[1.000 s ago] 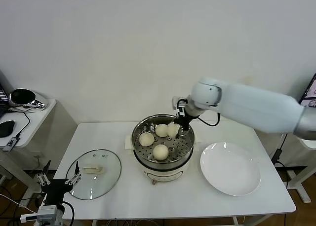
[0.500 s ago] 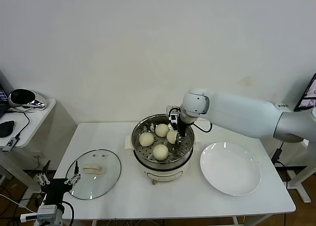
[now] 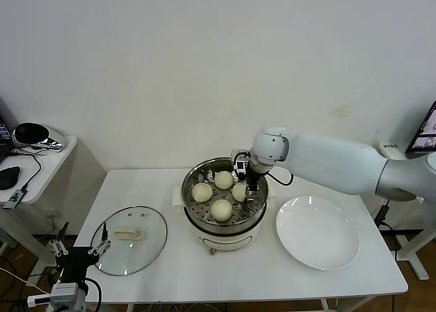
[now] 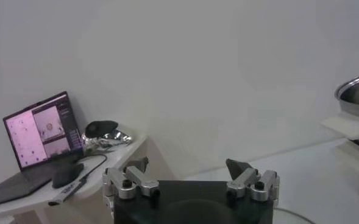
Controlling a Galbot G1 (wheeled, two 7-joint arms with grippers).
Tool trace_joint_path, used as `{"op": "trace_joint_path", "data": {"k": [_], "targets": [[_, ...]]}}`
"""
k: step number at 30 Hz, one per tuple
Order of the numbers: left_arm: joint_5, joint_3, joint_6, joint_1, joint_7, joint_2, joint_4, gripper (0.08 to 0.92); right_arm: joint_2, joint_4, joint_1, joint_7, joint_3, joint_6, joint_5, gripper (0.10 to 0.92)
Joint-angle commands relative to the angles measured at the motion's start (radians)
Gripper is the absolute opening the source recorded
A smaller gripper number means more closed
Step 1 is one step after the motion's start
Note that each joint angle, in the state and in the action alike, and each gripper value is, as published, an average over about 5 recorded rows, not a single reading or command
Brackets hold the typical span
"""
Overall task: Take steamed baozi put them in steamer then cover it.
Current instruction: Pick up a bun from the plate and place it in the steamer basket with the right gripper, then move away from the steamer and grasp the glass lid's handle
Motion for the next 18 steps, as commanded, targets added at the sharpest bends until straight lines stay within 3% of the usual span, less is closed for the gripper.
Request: {"op": "trace_joint_path", "data": {"k": [1, 5, 9, 14, 18], "targets": [[-0.006, 0.002, 0.001, -0.004, 0.004, 0.003, -0.001, 0.823, -0.102, 0.081, 0.003, 0.008, 0.07, -0.018, 0.004, 0.817], [-0.02, 0.004, -0.002, -0.01, 0.007, 0.007, 0.006, 0.823, -0.209, 0.178, -0.034, 0.075, 0.151, 0.007, 0.04, 0.822], [-0.027, 0.004, -0.012, -0.018, 0.006, 0.01, 0.019, 0.823, -0.348, 0.322, -0.147, 0.265, 0.285, 0.048, 0.158, 0.823], [-0.025, 0.008, -0.022, -0.023, 0.004, 0.006, 0.026, 0.823, -0.521, 0.473, -0.485, 0.516, 0.577, 0.186, 0.229, 0.823], [-0.019, 0.016, -0.029, -0.024, -0.001, 0.0, 0.037, 0.823, -0.56, 0.527, -0.871, 0.645, 0.893, 0.351, 0.182, 0.823]]}}
